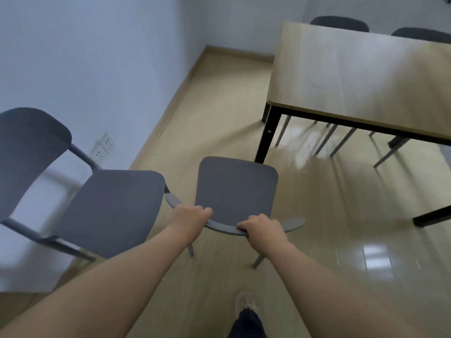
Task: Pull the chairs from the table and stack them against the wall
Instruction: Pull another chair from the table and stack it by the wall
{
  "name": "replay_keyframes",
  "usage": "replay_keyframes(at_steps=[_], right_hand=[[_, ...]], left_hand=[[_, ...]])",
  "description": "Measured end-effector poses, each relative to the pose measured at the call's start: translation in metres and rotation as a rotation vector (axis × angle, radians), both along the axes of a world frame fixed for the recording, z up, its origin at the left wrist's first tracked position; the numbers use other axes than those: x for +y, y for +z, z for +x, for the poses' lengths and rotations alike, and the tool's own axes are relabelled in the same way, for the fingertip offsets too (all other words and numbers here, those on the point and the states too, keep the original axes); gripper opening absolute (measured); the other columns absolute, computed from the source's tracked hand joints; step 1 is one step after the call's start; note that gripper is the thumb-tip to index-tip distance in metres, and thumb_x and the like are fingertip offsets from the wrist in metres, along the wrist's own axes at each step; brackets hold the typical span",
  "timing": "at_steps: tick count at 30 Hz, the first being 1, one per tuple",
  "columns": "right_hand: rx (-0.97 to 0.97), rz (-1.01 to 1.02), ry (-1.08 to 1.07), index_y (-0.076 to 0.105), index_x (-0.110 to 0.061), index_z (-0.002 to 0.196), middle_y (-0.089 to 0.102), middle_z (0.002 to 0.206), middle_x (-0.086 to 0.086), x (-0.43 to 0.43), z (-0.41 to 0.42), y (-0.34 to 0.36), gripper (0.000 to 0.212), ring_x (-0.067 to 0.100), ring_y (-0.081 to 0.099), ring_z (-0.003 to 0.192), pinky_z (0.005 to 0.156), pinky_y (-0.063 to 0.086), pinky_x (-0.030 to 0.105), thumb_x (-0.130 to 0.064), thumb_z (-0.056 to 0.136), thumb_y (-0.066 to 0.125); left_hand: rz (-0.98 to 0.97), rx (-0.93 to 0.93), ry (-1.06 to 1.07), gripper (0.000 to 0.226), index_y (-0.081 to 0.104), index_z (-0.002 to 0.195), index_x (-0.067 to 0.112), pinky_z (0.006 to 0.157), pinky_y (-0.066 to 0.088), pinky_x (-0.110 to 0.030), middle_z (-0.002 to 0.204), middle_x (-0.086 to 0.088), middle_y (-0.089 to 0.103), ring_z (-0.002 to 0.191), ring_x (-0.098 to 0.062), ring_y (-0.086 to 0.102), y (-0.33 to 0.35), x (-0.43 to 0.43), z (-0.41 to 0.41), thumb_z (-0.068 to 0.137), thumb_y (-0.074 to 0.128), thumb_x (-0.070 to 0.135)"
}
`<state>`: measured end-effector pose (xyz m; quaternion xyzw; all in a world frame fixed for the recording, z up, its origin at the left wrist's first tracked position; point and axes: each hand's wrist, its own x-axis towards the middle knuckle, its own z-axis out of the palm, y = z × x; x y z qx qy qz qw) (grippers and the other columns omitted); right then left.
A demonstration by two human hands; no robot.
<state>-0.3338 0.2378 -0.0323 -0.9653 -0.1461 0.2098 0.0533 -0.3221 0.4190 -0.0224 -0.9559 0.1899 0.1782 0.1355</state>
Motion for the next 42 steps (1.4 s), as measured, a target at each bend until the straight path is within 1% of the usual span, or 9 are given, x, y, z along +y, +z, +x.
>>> replay_keyframes(at_steps=[6,10,15,17,21,28,35,38,42], right_hand=[[-0.015,0.013,0.143,0.060,-0.017,0.115,0.059,0.119,0.009,-0.014,0.078,0.000,0.034,0.031,0.052,0.112,0.075,0.035,0.036,-0.002,0.095,0.036],[0.055,0.042,0.299,0.057,-0.011,0.118,0.058,0.119,0.012,-0.012,0.106,0.002,0.032,0.031,0.050,0.113,0.079,0.040,0.038,-0.003,0.094,0.037],[0.079,0.034,0.381,0.056,-0.009,0.117,0.059,0.118,0.013,-0.009,0.107,0.002,0.031,0.031,0.050,0.112,0.078,0.041,0.038,-0.002,0.093,0.037],[0.082,0.037,0.399,0.055,-0.008,0.116,0.058,0.118,0.013,-0.009,0.111,0.002,0.031,0.032,0.050,0.111,0.074,0.035,0.036,-0.002,0.094,0.036],[0.069,0.032,0.434,0.055,-0.008,0.117,0.059,0.119,0.013,-0.004,0.115,0.004,0.031,0.031,0.050,0.112,0.073,0.033,0.034,-0.002,0.094,0.036],[0.073,0.011,0.482,0.056,-0.012,0.117,0.060,0.119,0.009,-0.002,0.121,0.004,0.032,0.029,0.050,0.114,0.075,0.036,0.034,-0.002,0.095,0.035],[-0.013,0.029,0.475,0.058,-0.020,0.117,0.061,0.117,0.005,0.004,0.139,0.002,0.035,0.027,0.053,0.109,0.070,0.035,0.032,-0.002,0.095,0.037],[-0.039,0.004,0.483,0.058,-0.021,0.118,0.061,0.115,0.005,0.002,0.147,0.001,0.035,0.026,0.054,0.106,0.068,0.035,0.032,-0.004,0.095,0.038],[-0.090,-0.039,0.427,0.059,-0.019,0.116,0.061,0.115,0.006,0.000,0.170,-0.001,0.033,0.028,0.055,0.108,0.070,0.035,0.034,-0.002,0.095,0.039]], left_hand=[[0.003,0.021,0.156,0.030,0.049,0.117,0.010,0.070,0.039,-0.035,0.117,-0.009,0.062,0.109,-0.027,0.059,0.001,-0.015,0.064,0.091,0.041,-0.002],[-0.141,-0.161,0.249,0.016,0.059,0.085,0.013,0.045,0.021,-0.025,0.076,-0.007,0.067,0.063,-0.022,0.051,0.005,-0.012,0.077,0.075,0.066,0.003],[-0.098,-0.084,0.241,0.035,0.059,0.054,0.015,0.046,-0.010,-0.018,0.038,0.005,0.020,0.037,-0.018,0.029,0.016,-0.012,0.074,0.034,0.087,0.007],[-0.103,-0.060,0.263,0.030,0.057,0.063,0.015,0.044,-0.006,-0.020,0.051,0.007,0.003,0.047,-0.017,0.031,0.015,-0.011,0.077,0.051,0.081,0.006],[-0.059,-0.025,0.274,0.017,0.038,0.089,0.016,0.044,0.011,-0.024,0.059,0.003,0.019,0.073,-0.022,0.040,0.004,-0.002,0.077,0.088,0.045,0.001],[-0.061,0.006,0.356,0.019,0.031,0.089,0.015,0.044,0.014,-0.024,0.060,0.002,0.021,0.052,-0.016,0.029,0.001,-0.004,0.070,0.091,0.041,-0.001],[-0.065,-0.044,0.402,0.015,0.041,0.095,0.015,0.050,0.026,-0.026,0.063,0.003,0.029,0.075,-0.021,0.042,-0.001,0.000,0.067,0.093,0.040,0.000],[-0.050,-0.027,0.376,0.020,0.051,0.109,0.009,0.049,0.027,-0.024,0.098,-0.008,0.060,0.081,-0.025,0.050,-0.004,-0.001,0.080,0.093,0.041,0.001],[-0.044,-0.006,0.329,0.022,0.053,0.108,0.010,0.067,0.037,-0.032,0.109,-0.008,0.061,0.099,-0.028,0.061,-0.011,0.000,0.108,0.094,0.042,-0.001]])
